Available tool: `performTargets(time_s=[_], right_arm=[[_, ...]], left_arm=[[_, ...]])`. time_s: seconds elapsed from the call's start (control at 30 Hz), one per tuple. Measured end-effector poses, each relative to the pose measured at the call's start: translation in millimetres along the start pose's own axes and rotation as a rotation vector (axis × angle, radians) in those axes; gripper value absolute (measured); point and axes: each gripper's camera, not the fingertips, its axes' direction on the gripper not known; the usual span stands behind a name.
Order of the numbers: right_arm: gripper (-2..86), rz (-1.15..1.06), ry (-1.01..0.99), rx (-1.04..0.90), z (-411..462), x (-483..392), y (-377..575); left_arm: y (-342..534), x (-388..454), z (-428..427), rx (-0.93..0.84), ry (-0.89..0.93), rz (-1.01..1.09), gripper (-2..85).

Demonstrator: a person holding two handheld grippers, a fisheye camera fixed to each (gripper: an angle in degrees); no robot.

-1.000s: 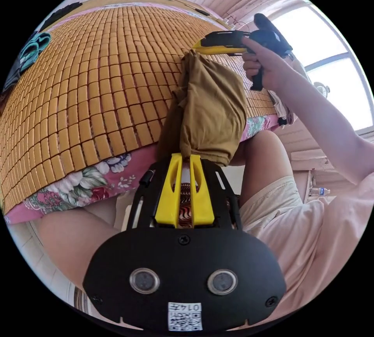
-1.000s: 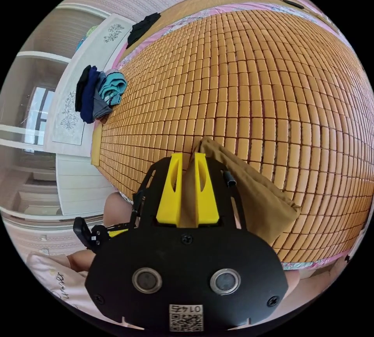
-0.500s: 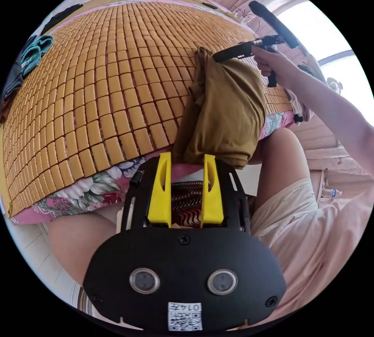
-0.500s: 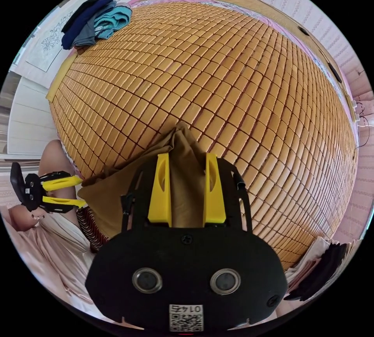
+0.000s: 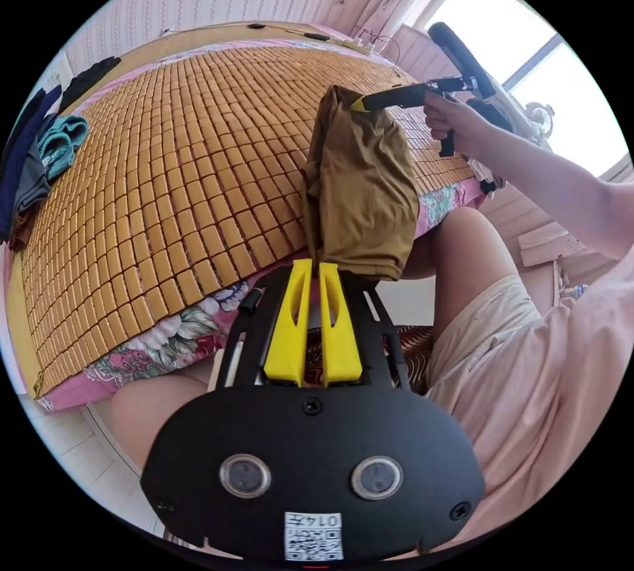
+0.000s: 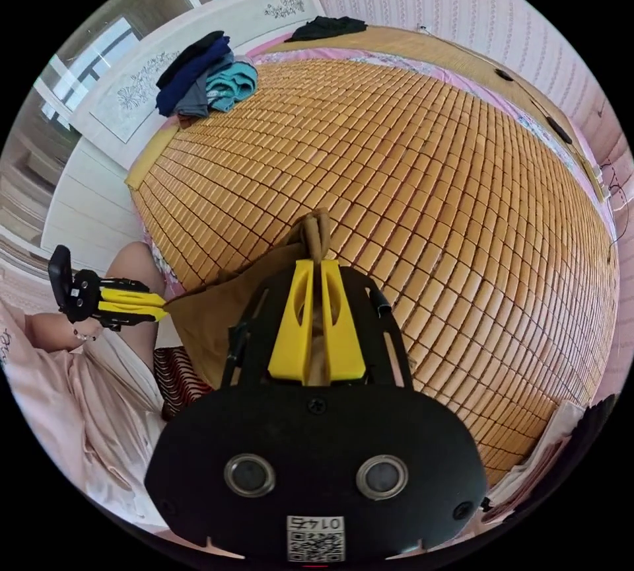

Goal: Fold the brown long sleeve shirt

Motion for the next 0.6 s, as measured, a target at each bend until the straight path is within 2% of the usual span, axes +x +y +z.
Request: performTargets(time_s=[0.27, 0.43, 0.6], right_arm=[[0.5, 0.180, -0.089, 0.432, -130.2, -13.1, 143.9], [0.7, 0.250, 0.016, 0.636, -201.9, -28.0, 227.5], [0.8, 0.294, 0.262, 0.745, -292.5, -31.0, 292.8]], left_arm=[[2.3, 82.8, -96.1, 0.176, -0.012, 0.234, -0.7], [-31.7, 147.2, -134.7, 0.259, 0.024, 0.438, -0.8], [-97.5, 223.3, -146.4, 0.323, 0.148, 0.642, -0.8]])
